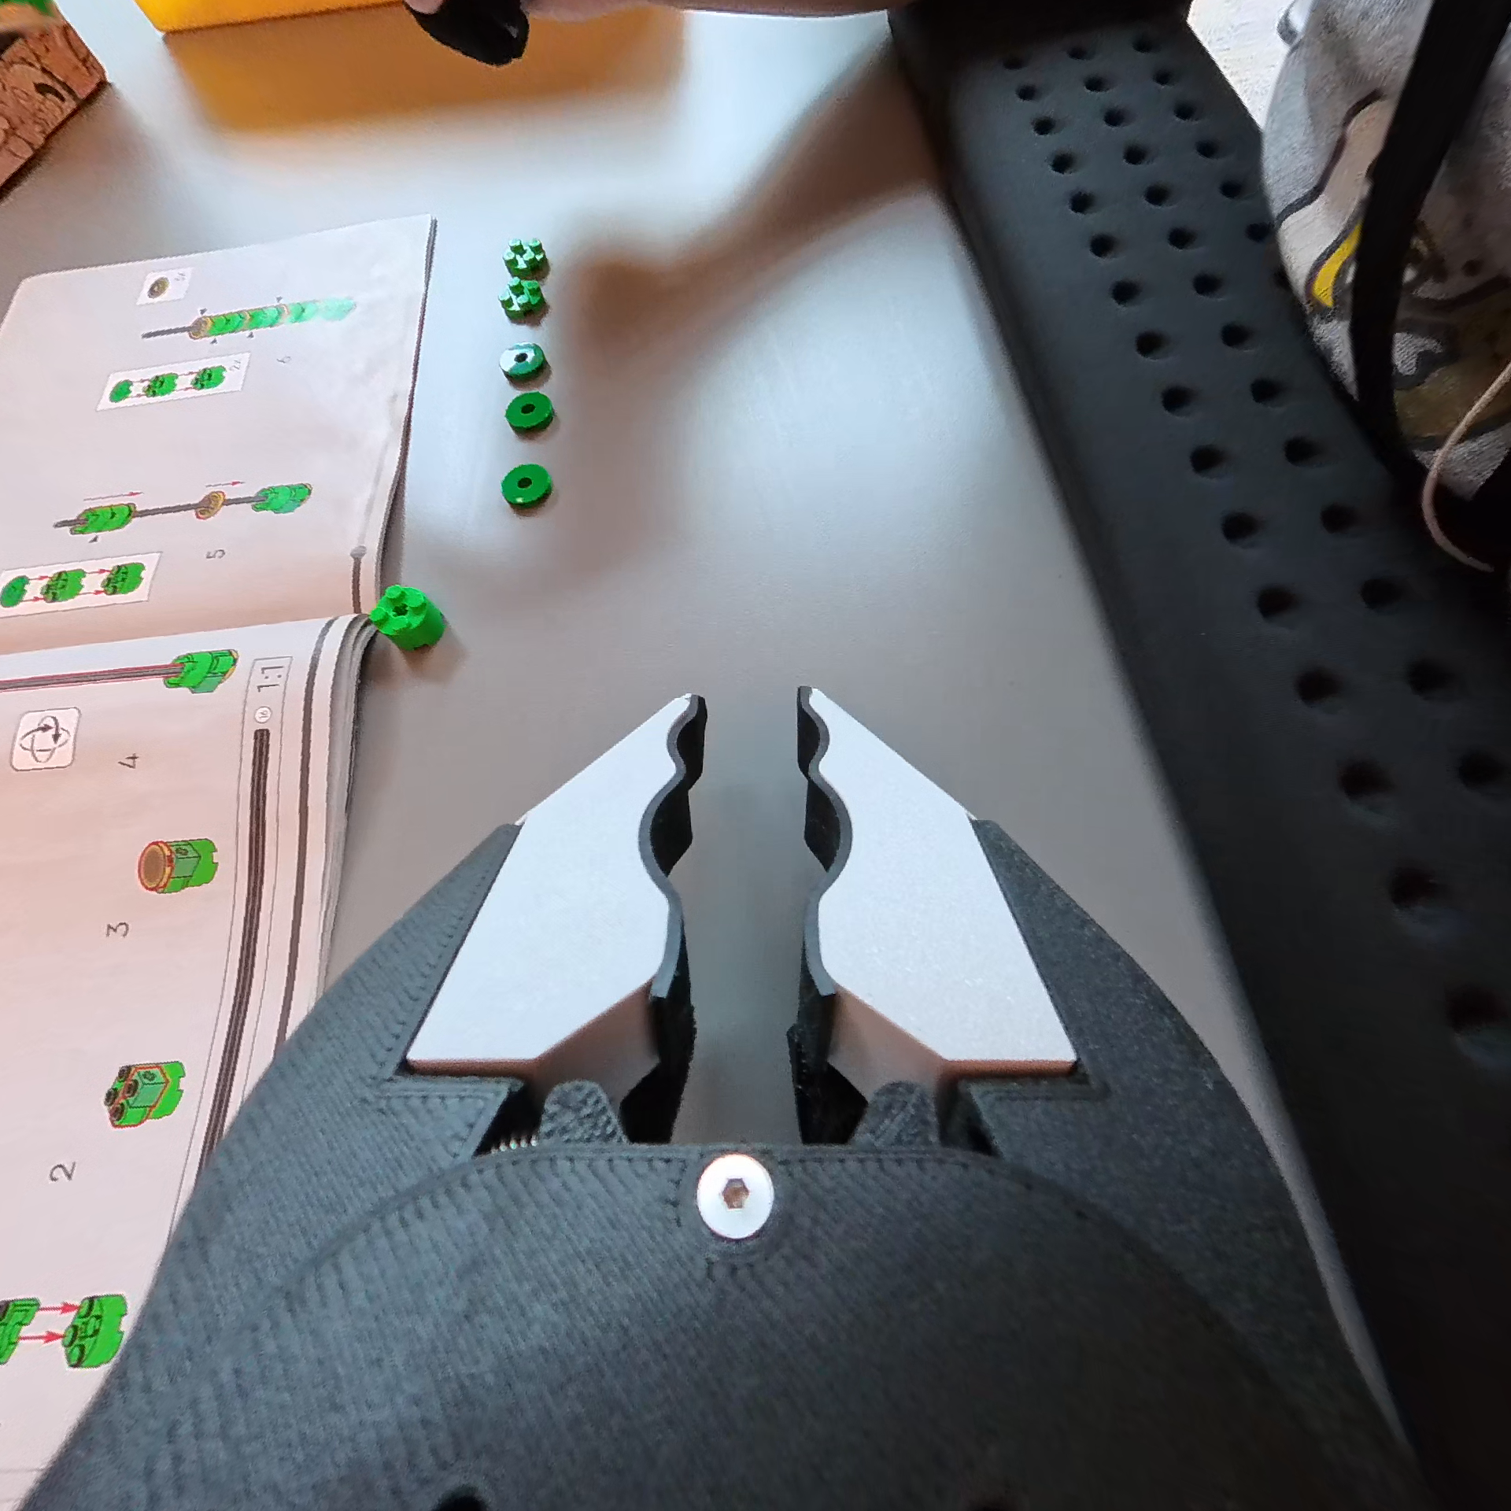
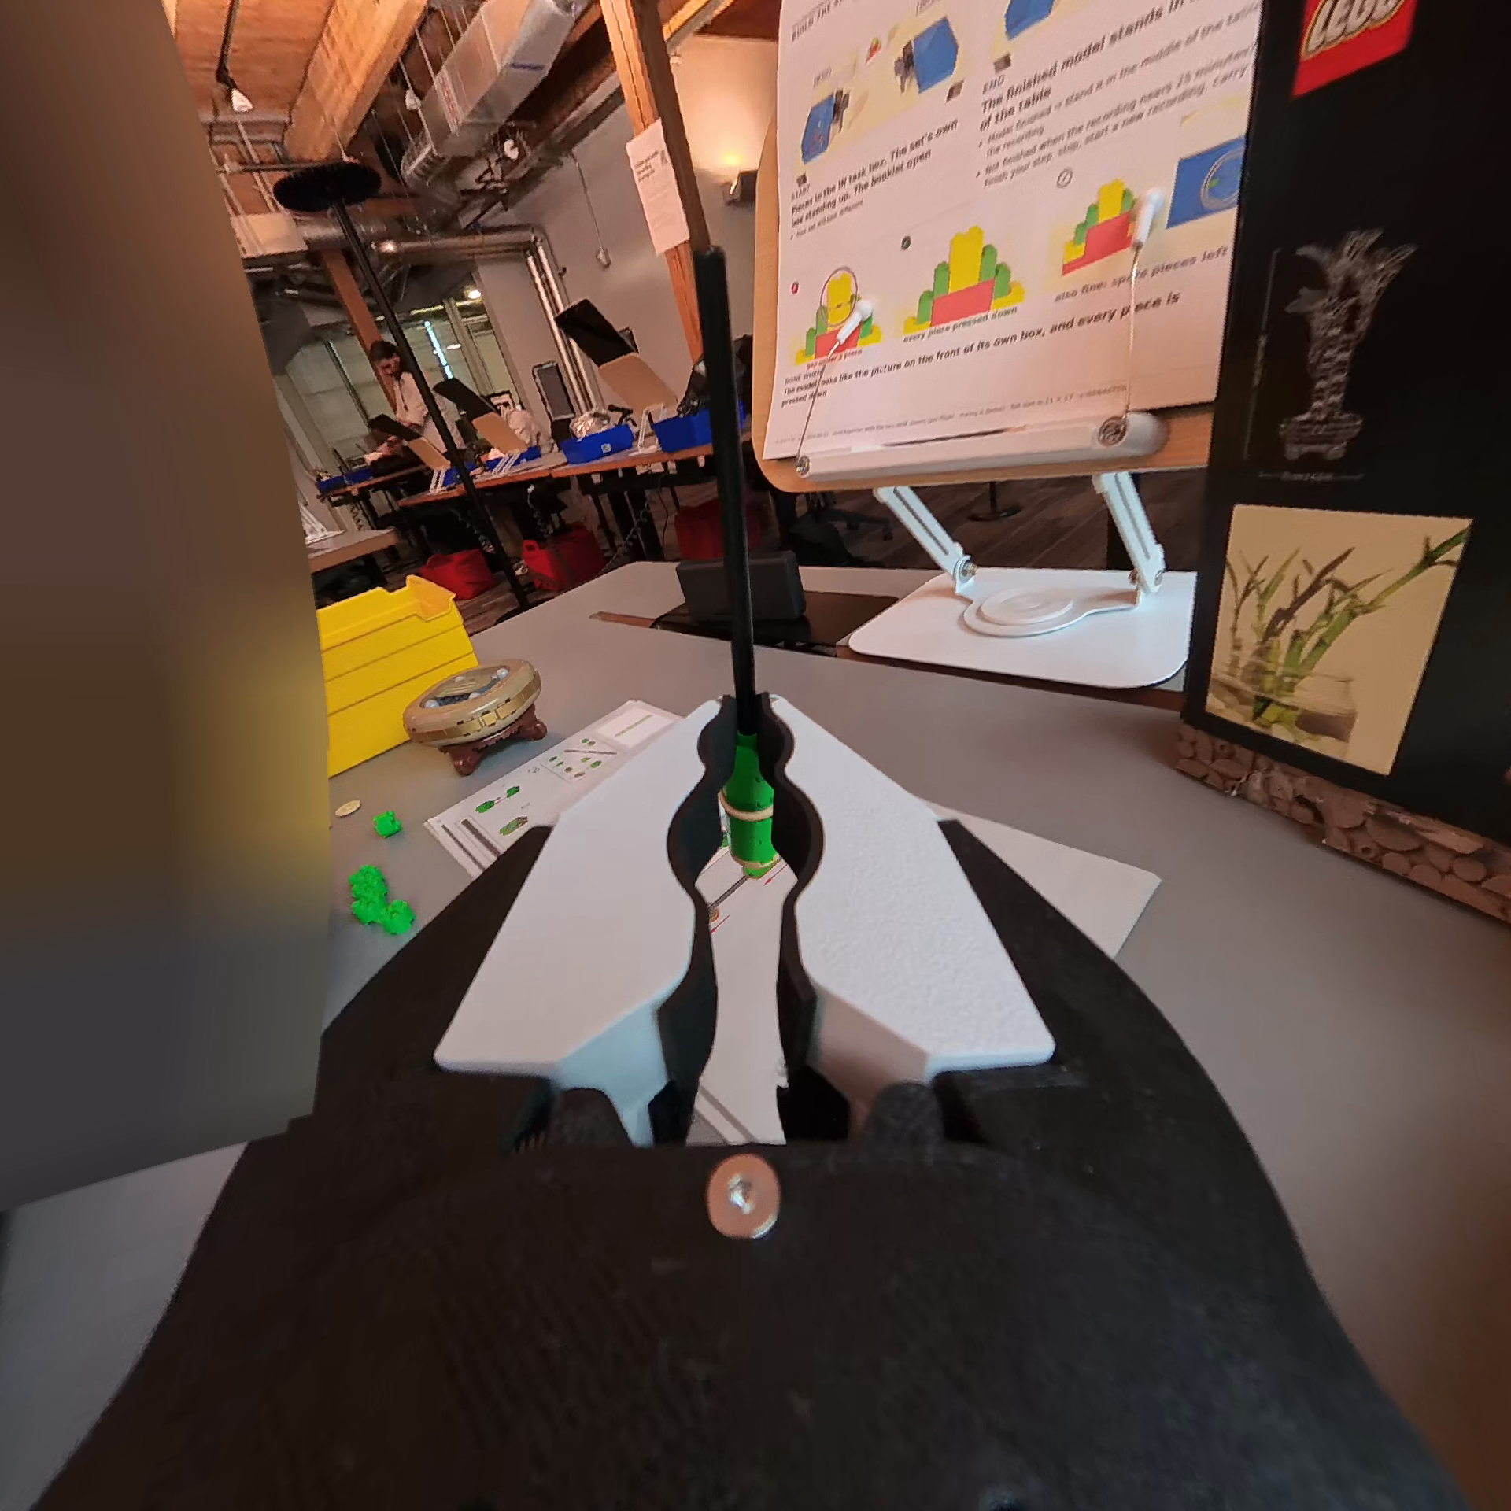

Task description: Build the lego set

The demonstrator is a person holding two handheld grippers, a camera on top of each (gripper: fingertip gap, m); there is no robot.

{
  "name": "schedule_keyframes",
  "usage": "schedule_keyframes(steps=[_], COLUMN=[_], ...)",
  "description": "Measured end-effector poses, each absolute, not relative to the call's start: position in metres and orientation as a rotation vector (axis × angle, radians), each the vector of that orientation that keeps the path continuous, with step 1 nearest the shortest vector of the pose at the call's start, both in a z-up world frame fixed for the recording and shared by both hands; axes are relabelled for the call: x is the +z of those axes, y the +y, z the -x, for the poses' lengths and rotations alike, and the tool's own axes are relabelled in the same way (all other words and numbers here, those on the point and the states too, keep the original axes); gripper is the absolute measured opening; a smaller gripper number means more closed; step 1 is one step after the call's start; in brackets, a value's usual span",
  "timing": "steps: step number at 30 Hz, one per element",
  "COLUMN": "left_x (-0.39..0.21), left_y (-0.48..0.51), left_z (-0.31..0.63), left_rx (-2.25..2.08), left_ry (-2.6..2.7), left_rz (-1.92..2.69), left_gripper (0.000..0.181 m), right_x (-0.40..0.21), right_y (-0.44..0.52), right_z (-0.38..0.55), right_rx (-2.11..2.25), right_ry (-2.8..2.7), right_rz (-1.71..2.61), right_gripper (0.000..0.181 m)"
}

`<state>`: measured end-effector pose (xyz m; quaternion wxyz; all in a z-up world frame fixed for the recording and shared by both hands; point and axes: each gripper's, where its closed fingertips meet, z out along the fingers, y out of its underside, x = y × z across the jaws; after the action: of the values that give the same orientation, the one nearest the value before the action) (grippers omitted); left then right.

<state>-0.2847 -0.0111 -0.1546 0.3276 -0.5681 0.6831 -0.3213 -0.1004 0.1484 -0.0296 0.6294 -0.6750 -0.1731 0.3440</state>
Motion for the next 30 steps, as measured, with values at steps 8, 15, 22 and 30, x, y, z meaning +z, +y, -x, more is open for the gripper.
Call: schedule_keyframes(steps=[8, 15, 22, 30], left_x=[-0.157, -0.15, -0.129, -0.121], left_y=[-0.015, -0.014, -0.015, -0.012], left_z=[0.283, 0.275, 0.269, 0.264], left_rx=[-0.816, -0.842, -0.864, -0.863], left_ry=[1.824, 1.795, 1.701, 1.588], left_rz=[1.477, 1.455, 1.431, 1.469], left_gripper=[0.021, 0.019, 0.017, 0.015], right_x=[-0.035, -0.042, -0.038, -0.039], right_y=[0.148, 0.15, 0.138, 0.114], right_z=[0.107, 0.116, 0.142, 0.201], right_rx=[0.753, 0.628, 0.558, 0.604], right_ry=[-0.46, -0.602, -0.655, -0.513], right_rz=[1.563, 1.537, 1.598, 1.638], right_gripper=[0.004, 0.004, 0.004, 0.004])
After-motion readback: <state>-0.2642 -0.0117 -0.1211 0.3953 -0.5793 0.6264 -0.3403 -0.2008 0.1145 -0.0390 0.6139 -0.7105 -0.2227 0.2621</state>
